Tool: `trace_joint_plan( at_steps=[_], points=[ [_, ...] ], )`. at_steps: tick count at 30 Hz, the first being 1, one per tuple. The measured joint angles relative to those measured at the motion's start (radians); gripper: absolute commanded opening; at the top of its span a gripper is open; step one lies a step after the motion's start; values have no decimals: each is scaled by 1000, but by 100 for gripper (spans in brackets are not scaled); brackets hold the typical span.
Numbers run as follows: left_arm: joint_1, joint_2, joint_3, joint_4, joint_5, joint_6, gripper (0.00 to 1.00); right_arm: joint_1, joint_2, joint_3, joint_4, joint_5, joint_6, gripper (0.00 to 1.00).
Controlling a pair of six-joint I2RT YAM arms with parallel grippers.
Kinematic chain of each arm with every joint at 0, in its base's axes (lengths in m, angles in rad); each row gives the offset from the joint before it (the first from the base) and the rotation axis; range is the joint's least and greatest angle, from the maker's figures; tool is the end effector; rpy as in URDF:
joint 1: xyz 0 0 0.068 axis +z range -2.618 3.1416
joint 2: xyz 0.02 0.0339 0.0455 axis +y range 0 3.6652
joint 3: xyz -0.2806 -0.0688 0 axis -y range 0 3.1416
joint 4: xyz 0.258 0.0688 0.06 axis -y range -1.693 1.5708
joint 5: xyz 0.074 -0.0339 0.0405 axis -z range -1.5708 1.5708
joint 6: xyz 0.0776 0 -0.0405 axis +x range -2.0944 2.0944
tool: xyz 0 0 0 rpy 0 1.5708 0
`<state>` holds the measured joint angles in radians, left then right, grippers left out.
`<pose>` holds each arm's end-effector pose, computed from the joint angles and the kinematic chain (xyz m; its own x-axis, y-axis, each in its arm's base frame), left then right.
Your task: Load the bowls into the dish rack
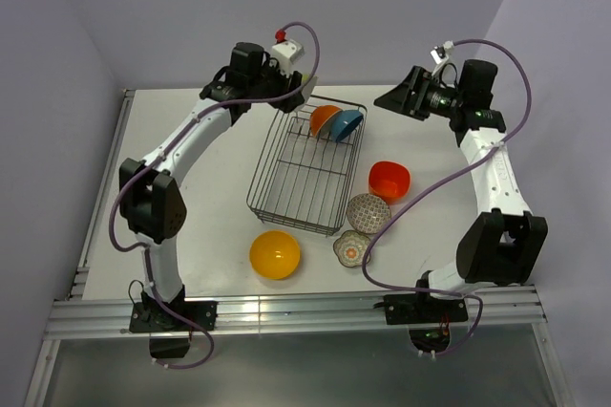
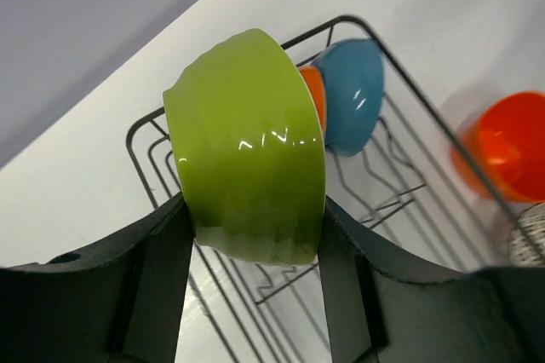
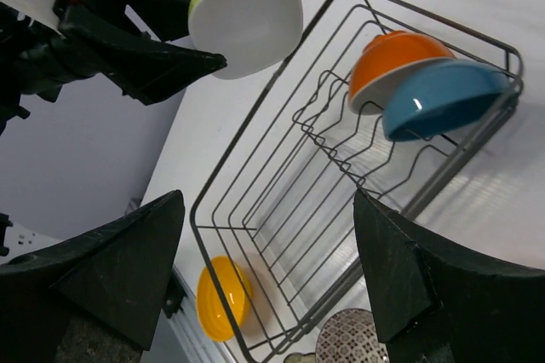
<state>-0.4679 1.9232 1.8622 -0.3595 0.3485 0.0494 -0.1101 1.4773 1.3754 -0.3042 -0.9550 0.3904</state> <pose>0.4452 -0.2546 0.3610 -0.3292 0.2184 -0.9187 0.7193 0.6883 -0.0942 0.3705 0.0228 0.3794 -0.6226 0.2900 -0.7268 -0.4812 0.5906 0.6478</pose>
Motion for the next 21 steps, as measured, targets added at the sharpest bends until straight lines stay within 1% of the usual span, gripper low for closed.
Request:
trace_joint_plan(
  at_steps=[4,10,16,21],
  points=[
    [0,53,22,-8,-7,119,0,-32,-19,-8,-37,-10,-36,88],
    [0,134,76,-25,-14,220,0,-40,-20,-11,-68,-21,-64,88],
    [0,174,79,-28,-19,274,0,-41,-20,-16,-78,-24,-75,88],
    [0,195,79,-32,-22,282,0,-41,-20,-27,-80,-23,-79,88]
  ],
)
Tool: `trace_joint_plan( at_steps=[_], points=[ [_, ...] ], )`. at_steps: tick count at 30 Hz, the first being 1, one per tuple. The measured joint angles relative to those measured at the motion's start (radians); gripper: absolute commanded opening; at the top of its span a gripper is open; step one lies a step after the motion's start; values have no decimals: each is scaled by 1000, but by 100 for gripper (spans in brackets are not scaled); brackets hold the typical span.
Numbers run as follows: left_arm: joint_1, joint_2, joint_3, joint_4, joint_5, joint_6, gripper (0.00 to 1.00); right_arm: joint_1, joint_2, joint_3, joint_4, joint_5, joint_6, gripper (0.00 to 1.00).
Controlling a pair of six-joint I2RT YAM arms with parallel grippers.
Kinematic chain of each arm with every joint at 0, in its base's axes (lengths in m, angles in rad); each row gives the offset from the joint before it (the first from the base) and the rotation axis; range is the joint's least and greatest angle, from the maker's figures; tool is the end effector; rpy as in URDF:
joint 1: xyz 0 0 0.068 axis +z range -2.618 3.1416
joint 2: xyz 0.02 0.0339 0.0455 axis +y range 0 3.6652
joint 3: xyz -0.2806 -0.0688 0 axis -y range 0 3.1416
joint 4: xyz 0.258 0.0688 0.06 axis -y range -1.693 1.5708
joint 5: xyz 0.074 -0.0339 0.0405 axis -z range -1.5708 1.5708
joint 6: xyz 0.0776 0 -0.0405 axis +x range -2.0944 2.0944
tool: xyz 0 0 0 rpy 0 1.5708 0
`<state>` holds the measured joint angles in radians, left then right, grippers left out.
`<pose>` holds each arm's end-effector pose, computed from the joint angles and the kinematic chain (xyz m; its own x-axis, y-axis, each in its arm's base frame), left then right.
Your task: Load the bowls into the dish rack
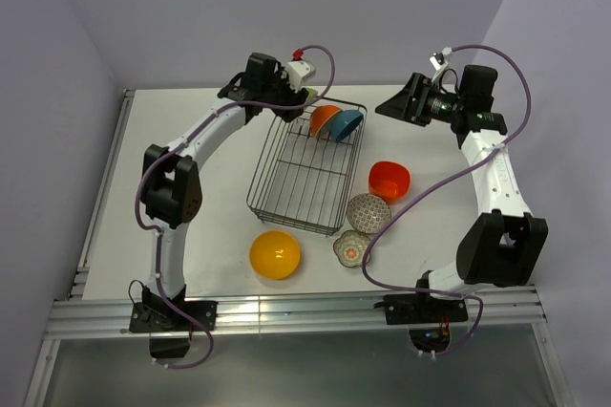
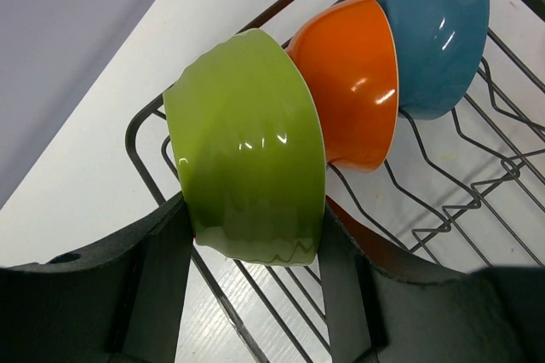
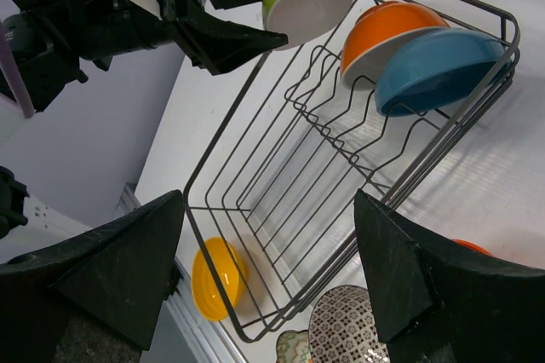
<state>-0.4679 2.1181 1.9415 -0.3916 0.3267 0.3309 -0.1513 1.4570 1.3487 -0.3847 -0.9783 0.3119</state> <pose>0.4840 -0.2725 0.2875 -0.2370 0.4645 -0.8533 0.7883 0.6052 0.1105 0.3601 0.0102 0.3685 -0.6412 0.2711 -0.7179 -0.4639 0.6084 0.6440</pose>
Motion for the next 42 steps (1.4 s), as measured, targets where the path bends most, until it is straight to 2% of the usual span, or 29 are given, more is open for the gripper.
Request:
trace_joint_plan(
  at_steps=[22,36,39,42],
  points=[
    [0,73,29,-9,-5,6,0,0,6,0,0,0,-7,88],
    [-6,154,100,-25,-17,6,1,0,38,0,-1,0,-10,88],
    [-11,159,101,-26,-27,8,5,0,39,0,-1,0,-11,88],
    [-16,166,113,-40,-37,8,18,0,39,0,-1,0,-11,88]
  ],
)
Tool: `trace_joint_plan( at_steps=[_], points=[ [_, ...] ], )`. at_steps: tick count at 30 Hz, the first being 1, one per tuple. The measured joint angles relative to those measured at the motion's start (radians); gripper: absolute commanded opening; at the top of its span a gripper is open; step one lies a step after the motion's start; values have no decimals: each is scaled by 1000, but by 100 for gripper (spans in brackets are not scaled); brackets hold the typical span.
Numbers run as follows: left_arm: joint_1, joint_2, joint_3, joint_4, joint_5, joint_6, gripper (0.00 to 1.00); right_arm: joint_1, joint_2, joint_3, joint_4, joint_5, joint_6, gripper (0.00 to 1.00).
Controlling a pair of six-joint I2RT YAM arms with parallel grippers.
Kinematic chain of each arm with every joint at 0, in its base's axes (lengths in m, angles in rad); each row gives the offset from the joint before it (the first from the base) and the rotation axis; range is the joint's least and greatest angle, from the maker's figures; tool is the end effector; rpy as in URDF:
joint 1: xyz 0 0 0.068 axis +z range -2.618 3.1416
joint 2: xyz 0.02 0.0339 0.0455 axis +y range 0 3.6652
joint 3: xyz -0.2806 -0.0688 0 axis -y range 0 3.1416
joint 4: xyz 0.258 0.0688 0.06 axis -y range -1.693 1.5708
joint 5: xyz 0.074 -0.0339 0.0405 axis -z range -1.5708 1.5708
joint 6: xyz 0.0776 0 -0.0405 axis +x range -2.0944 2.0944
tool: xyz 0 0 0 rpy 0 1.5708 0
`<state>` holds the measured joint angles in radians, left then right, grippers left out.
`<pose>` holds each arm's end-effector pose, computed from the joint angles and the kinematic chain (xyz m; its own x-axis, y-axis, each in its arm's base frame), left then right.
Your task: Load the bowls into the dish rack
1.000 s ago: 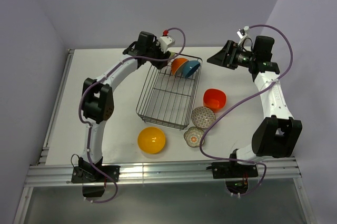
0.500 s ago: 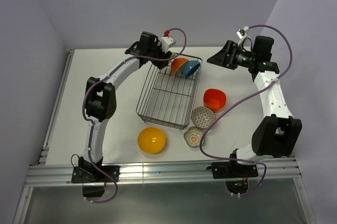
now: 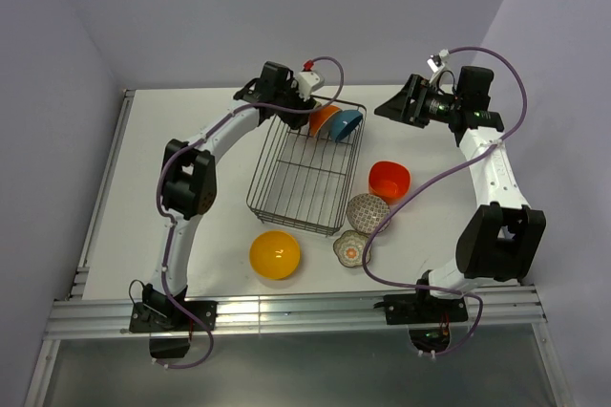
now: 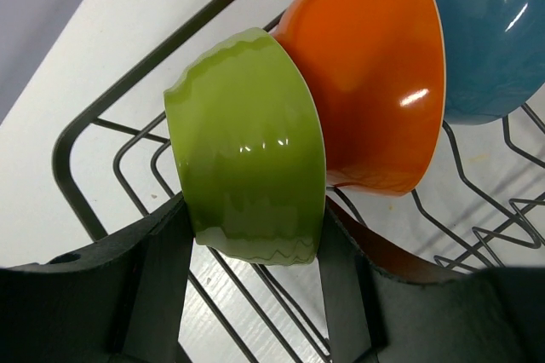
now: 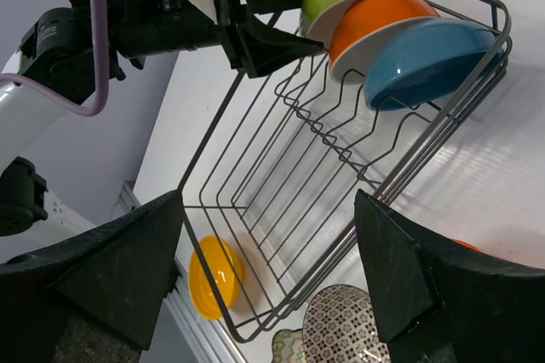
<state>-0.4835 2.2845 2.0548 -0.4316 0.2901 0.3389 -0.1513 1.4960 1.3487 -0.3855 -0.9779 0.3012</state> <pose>0.5082 -0.2919 0.2342 -0.2983 0.5164 -0.8027 0.7894 0.6062 0.0967 0.3697 0.0087 0.3552 -0.6641 0.2689 -0.6976 -0.4450 0.6076 0.6578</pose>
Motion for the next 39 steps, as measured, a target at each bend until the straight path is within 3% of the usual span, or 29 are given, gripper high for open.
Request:
trace_joint_plan(
  at_steps=[4,10,17,28,32,33,38,39],
  points=[
    [-7,10,3,-8,-6,0,48,0,1,0,0,0,-3,88],
    [-12,10,5,-8,-28,0,66,0,18,3,-1,-1,-3,88],
    [-11,10,8,-7,-68,13,79,0,22,3,-1,-4,-3,88],
    [-12,-22,26,-44,-103,15,85,0,22,34,-38,10,-34,88],
    [-11,-100,27,-61,-112,8,92,0,22,70,-104,52,-94,88],
    [-10,-125,27,-66,-112,2,99,0,22,78,-128,68,-114,88],
    [8,-299,2,-73,-95,-45,100,0,19,89,-236,160,-203,88],
    [16,-346,-22,-71,-88,-53,99,0,19,89,-263,184,-224,93]
  ],
)
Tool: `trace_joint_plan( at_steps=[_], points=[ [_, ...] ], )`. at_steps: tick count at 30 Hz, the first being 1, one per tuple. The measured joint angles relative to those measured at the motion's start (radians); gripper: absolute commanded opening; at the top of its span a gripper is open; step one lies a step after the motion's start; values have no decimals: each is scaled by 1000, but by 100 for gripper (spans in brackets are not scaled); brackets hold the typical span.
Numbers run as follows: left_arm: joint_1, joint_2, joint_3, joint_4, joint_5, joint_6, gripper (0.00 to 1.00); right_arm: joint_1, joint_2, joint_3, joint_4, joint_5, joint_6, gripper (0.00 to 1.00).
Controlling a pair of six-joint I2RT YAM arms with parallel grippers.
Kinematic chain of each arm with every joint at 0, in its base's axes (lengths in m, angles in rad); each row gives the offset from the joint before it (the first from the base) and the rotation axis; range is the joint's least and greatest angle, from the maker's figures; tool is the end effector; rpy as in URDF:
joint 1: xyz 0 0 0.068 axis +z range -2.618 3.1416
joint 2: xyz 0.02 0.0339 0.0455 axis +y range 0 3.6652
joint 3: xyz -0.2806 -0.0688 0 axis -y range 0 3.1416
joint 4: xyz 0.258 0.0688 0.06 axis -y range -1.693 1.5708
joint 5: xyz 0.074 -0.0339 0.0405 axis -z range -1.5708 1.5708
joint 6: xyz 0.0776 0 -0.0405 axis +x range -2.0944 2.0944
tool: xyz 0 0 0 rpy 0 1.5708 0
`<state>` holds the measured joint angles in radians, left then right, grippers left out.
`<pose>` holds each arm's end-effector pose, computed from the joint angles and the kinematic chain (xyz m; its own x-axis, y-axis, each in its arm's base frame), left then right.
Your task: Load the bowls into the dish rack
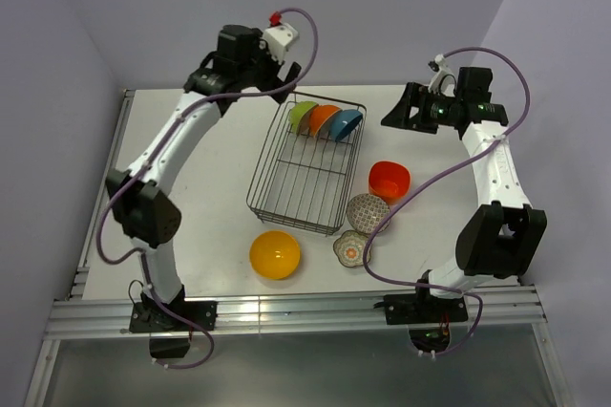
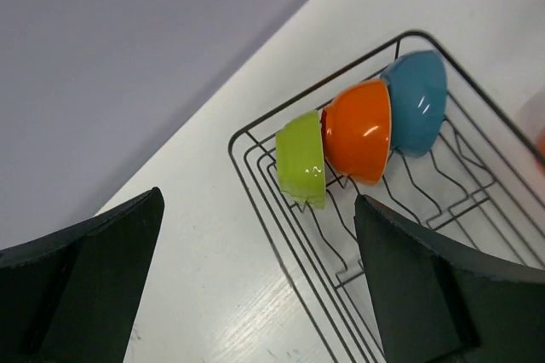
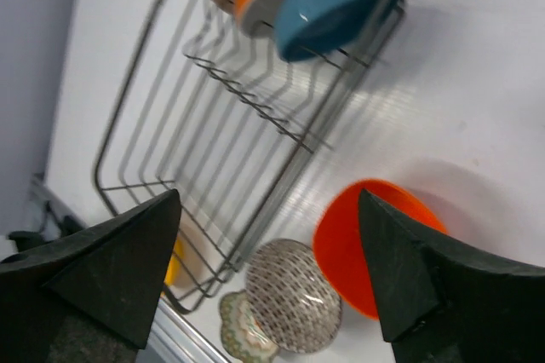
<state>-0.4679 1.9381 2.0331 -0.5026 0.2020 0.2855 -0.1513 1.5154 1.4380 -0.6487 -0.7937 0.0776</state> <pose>0.4478 -0.2437 0.4001 -0.1687 0.3944 -0.9033 0.6813 0.7089 0.1823 0.3666 0.0001 0.3483 -0.6871 0.1597 -0.7088 -0.3692 0.7635 0.5299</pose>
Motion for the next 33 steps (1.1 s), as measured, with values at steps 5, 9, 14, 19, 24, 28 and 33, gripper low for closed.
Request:
trace_joint_plan(
  at_steps=[5,9,14,19,24,28,33],
  points=[
    [53,-219,-132,7,51,-70,100,0,0,0,-107,128,-76,100],
    [85,-352,-304,31,92,-135,99,0,0,-19,-142,234,-111,100],
    [92,-444,-536,51,117,-229,99,2,12,-101,-152,349,-124,99],
    [92,-470,-654,77,119,-314,98,8,77,-158,-142,397,-115,91],
    [93,-512,-682,111,141,-382,94,12,124,-223,-107,413,-100,82],
    [93,-523,-687,147,166,-422,94,14,146,-261,-70,416,-93,74],
    [93,-523,-712,167,190,-450,94,16,190,-302,-29,416,-91,61]
  ],
)
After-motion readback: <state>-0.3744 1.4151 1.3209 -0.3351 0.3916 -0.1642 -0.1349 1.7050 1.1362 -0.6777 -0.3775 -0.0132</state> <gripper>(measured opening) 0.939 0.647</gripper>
